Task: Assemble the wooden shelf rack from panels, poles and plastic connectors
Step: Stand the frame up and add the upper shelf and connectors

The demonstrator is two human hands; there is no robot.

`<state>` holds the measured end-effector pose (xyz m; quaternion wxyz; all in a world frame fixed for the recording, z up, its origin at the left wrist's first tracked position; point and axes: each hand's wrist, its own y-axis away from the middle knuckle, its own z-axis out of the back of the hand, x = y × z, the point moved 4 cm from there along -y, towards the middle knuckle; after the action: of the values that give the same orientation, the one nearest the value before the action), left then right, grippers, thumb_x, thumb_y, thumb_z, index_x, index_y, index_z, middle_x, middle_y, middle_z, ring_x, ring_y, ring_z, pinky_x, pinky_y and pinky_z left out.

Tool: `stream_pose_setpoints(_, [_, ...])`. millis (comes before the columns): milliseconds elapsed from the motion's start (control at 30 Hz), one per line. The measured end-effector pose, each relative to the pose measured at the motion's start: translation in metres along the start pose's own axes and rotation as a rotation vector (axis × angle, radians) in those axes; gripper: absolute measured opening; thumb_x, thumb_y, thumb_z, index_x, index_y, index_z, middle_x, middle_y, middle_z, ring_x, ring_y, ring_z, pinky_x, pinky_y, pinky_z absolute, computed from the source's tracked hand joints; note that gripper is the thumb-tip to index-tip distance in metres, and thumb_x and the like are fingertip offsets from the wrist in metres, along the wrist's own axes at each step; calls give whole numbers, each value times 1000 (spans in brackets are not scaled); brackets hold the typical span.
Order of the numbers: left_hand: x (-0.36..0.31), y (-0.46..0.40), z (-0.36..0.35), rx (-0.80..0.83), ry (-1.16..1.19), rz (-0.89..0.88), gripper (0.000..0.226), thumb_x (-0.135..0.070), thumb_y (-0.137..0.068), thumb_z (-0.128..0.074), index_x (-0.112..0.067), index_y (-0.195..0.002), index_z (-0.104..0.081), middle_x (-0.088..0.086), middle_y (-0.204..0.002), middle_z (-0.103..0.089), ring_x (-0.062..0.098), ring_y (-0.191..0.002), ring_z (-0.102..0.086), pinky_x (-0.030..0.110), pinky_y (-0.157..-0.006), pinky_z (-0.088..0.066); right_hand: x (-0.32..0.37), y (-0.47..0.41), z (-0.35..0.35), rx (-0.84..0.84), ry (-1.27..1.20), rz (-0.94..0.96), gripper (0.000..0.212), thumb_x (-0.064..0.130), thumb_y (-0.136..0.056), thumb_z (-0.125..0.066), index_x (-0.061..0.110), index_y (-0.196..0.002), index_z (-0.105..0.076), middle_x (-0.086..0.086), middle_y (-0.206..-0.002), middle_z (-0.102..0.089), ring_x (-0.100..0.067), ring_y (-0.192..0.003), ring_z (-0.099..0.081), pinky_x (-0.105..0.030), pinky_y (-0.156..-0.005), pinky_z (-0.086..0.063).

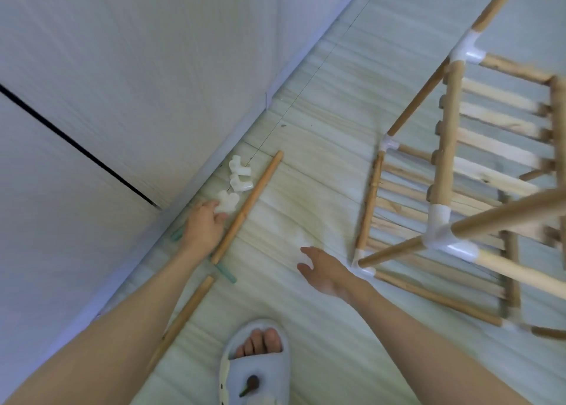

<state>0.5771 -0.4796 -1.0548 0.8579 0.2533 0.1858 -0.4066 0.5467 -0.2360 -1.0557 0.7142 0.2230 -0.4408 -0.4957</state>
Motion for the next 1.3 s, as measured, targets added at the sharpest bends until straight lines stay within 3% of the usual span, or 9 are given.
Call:
stream_pose_setpoints(100, [-23, 31, 19, -56, 147, -73, 34, -16, -88, -61, -2, -120, -58, 13, -106, -59, 26, -91, -55, 29, -76, -39, 17, 28, 15, -90, -192, 33, 46, 35, -100, -35, 19, -143, -33, -5, -140, -46, -22, -124, -47, -24, -94, -36])
stream_pose_setpoints(200, [-57, 61, 40, -39, 259, -178, 31, -19, -86, -65, -11, -116, -61, -1, -93, -59, 11, -76, -55, 20, -66, -39, 36, 66, 34, -162, -435, 85, 38, 28, -99, -40, 13, -133, -47, -10, -121, -60, -20, -97, -60, -29, -86, -44])
stream_pose_setpoints(300, [-98, 87, 64, 10, 359, -279, 29, -19, -86, -66, -13, -114, -61, 1, -96, -64, 15, -84, -60, 25, -76, -49, 54, 113, 56, -239, -510, 186, 34, 24, -99, -43, 11, -130, -48, -12, -116, -62, -17, -84, -62, -31, -79, -49])
stream_pose_setpoints(400, [-142, 112, 98, -27, 437, -401, 24, -14, -83, -69, -16, -106, -64, -9, -86, -62, 7, -77, -59, 6, -67, -43, 73, 164, 89, -357, -620, 313, 34, 22, -98, -46, 10, -130, -47, -15, -112, -62, -18, -76, -63, -32, -75, -53])
stream_pose_setpoints(500, [-185, 144, 136, -136, 454, -568, 23, -11, -81, -71, -16, -102, -65, -15, -82, -57, 0, -69, -55, 6, -65, -41, 88, 222, 123, -498, -751, 450, 31, 21, -96, -49, 8, -125, -50, -10, -96, -63, -14, -65, -63, -23, -63, -53])
stream_pose_setpoints(700, [-269, 220, 200, -267, 492, -927, 35, -15, -82, -68, -44, -95, -53, -17, -92, -59, 4, -72, -55, 6, -67, -41, 101, 320, 167, -728, -802, 677, 12, 10, -93, -54, 16, -104, -52, -2, -74, -62, -5, -48, -59, -19, -49, -47])
stream_pose_setpoints(867, [-327, 253, 225, -59, 643, -986, 21, -35, -86, -56, -38, -106, -54, -9, -97, -63, 2, -84, -59, 19, -74, -47, 86, 381, 210, -945, -827, 751, 23, 2, -88, -60, 5, -111, -62, -5, -68, -54, -3, -47, -51, -15, -51, -46])
stream_pose_setpoints(1033, [-370, 265, 228, 114, 538, -1050, 40, -10, -89, -61, -45, -108, -55, -8, -104, -64, 5, -83, -62, 27, -78, -52, 65, 407, 230, -948, -879, 802, 24, -1, -85, -63, 0, -109, -58, -3, -75, -59, 0, -47, -54, -12, -56, -48])
stream_pose_setpoints(1300, [-399, 263, 215, -85, 721, -982, 39, -1, -76, -72, -36, -91, -65, 2, -100, -66, 3, -79, -65, 14, -74, -49, 50, 400, 245, -956, -1127, 837, 26, -3, -90, -54, 5, -115, -59, -8, -85, -64, -9, -66, -60, -14, -60, -50])
